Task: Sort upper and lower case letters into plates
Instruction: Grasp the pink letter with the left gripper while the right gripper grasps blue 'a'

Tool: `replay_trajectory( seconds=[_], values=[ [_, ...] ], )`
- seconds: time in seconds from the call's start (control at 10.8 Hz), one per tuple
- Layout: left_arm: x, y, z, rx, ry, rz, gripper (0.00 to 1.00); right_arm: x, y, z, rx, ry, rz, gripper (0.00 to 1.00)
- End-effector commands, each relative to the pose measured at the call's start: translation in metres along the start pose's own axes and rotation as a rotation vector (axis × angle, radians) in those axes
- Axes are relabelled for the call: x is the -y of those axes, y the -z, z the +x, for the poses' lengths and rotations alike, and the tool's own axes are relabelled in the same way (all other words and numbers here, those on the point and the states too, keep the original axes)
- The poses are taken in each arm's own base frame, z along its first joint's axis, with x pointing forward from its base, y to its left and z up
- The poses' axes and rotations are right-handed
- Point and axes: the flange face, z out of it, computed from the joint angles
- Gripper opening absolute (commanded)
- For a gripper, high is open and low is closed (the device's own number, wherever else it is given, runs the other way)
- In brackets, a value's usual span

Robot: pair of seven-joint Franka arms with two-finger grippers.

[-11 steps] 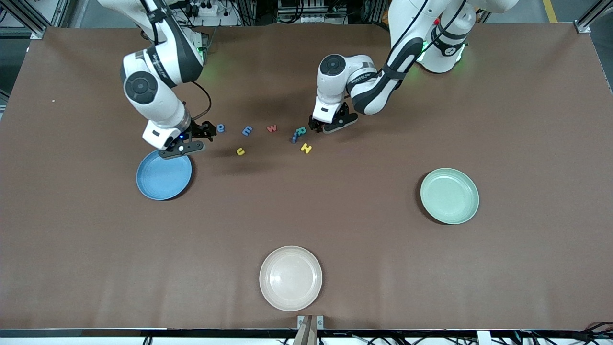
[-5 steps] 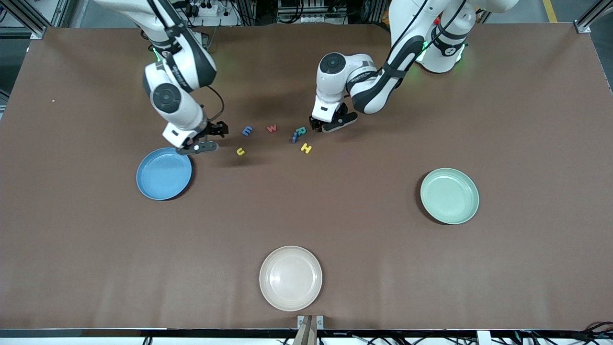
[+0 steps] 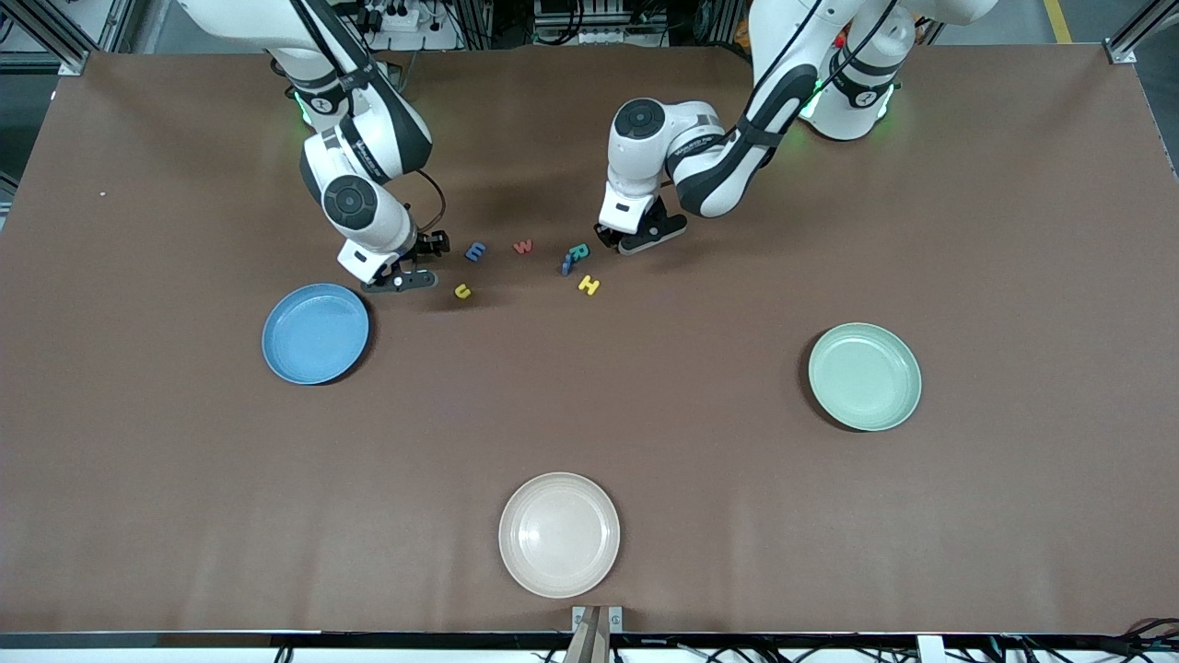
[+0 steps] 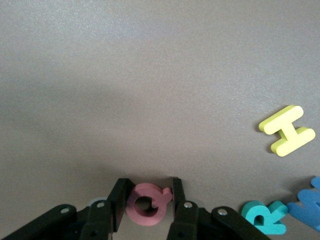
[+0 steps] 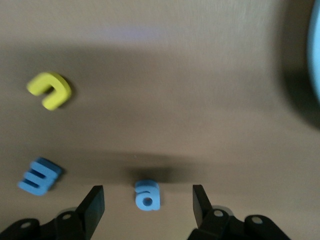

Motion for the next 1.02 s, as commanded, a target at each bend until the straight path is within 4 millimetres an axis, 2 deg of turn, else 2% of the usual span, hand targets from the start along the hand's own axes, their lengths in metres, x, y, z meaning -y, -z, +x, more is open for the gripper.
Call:
replay_trajectory(
  seconds=[0.0,0.18,0.28,0.37,0.46,0.55,0.65,0.92],
  values=[
    [0.006,-0.01,0.004,-0.004,-0.001,0.012,0.09,0.001,-0.019,-0.01,0.047,-0.011,0.003,0.71],
    [0.01,0.0,0.037,-0.022,-0.049,0.01,0.06,0.006,-0.021,-0.014,0.07,-0.001,-0.004,0.64],
    [0.013,0.0,0.046,-0.026,-0.07,0.025,0.06,0.007,-0.023,-0.014,0.073,-0.001,-0.004,0.62],
    [0.018,0.004,0.066,-0.035,-0.086,0.042,0.06,0.01,-0.023,-0.015,0.074,0.007,-0.005,0.58],
    [0.025,0.012,0.085,-0.048,-0.104,0.074,0.02,0.012,-0.024,-0.016,0.076,0.011,-0.005,0.56],
    [0.029,0.024,0.102,-0.067,-0.131,0.106,0.01,0.012,-0.025,-0.016,0.079,0.01,-0.006,0.54],
    [0.039,0.032,0.126,-0.071,-0.171,0.134,0.0,0.013,-0.027,-0.016,0.081,0.012,-0.005,0.52],
    [0.062,0.051,0.178,-0.076,-0.247,0.162,0.0,0.017,-0.029,-0.015,0.078,0.015,0.003,0.46]
  ],
)
